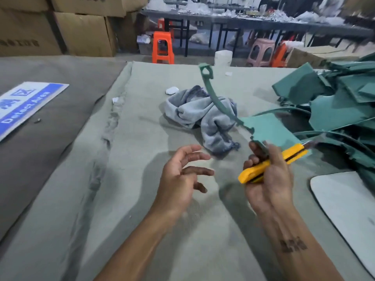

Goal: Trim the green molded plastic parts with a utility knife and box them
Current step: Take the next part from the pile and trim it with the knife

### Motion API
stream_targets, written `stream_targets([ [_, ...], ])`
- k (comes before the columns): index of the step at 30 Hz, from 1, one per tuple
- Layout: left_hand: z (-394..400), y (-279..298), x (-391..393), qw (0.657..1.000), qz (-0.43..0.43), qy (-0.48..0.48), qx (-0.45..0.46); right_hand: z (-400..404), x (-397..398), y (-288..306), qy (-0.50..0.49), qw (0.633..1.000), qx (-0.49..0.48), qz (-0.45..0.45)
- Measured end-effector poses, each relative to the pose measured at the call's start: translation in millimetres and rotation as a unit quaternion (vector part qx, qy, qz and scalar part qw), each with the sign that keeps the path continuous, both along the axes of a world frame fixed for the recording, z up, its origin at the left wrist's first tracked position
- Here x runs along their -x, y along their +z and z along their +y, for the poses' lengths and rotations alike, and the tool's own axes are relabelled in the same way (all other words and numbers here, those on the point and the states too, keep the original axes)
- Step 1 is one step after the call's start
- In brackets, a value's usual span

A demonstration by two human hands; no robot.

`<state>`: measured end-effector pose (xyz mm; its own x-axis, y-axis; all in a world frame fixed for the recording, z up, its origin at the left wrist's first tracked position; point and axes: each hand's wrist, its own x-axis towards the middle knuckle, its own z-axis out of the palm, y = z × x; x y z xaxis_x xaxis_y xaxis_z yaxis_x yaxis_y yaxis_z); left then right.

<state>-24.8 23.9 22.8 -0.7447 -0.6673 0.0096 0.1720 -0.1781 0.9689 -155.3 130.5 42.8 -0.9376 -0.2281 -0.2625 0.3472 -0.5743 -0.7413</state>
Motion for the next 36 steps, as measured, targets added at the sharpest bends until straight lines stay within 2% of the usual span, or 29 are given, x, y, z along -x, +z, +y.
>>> stream_targets([
  [2,3.1,-3.1,3.4,1.000,-0.021,-0.010,0.017,-10.8,-20.7,-6.3,0.044,0.998,-0.027,0.020],
  [5,7.1,-7.0,3.7,0.997,0.021,-0.070,-0.006,-24.8,-51.7,-24.8,0.066,0.991,-0.054,0.102],
  [8,11.2,-8.5,4.6,0.999,0.012,0.022,-0.045,-33.0,-71.0,-36.0,0.141,0.980,-0.022,0.137],
  [12,4.0,-6.3,4.9,0.988,0.049,0.123,-0.080,-25.2,-61.6,-39.3,0.215,0.932,-0.133,0.259],
  [15,-10.4,2.3,-1.0,0.982,0.097,0.133,-0.094,-17.4,-46.7,-32.2,0.156,0.916,-0.191,0.315],
  [17,-17.0,5.3,-5.0,0.985,0.080,0.134,-0.073,-11.8,-28.3,-24.8,0.071,0.938,-0.177,0.289],
  [19,-19.4,6.4,-9.4,0.991,0.050,0.122,-0.034,-3.8,-5.6,-15.2,0.047,0.960,-0.140,0.239],
  [22,-18.5,4.6,-13.5,0.997,-0.004,0.068,0.026,11.9,21.7,-7.2,0.186,0.958,-0.106,0.190],
  [25,-16.2,1.4,-16.5,0.996,-0.031,-0.011,0.086,23.4,26.4,-5.9,0.357,0.912,-0.131,0.156],
  [27,-14.4,1.7,-17.0,0.991,-0.051,-0.032,0.118,23.7,20.0,-7.0,0.402,0.883,-0.166,0.175],
  [28,-13.8,1.4,-16.0,0.990,-0.059,-0.021,0.122,21.2,16.2,-8.4,0.391,0.885,-0.173,0.183],
  [30,-12.4,2.6,-12.4,0.994,-0.056,0.032,0.088,10.9,7.6,-11.0,0.322,0.917,-0.159,0.173],
  [33,-11.3,7.2,-6.2,0.994,-0.018,0.054,-0.092,-3.3,-1.9,-16.8,0.204,0.962,-0.105,0.148],
  [34,-11.2,7.5,-5.3,0.989,-0.012,0.038,-0.141,-6.3,-4.2,-19.5,0.189,0.965,-0.100,0.152],
  [36,-9.2,10.2,-5.7,0.983,-0.020,-0.005,-0.181,-9.4,-9.6,-22.1,0.207,0.957,-0.106,0.175],
])
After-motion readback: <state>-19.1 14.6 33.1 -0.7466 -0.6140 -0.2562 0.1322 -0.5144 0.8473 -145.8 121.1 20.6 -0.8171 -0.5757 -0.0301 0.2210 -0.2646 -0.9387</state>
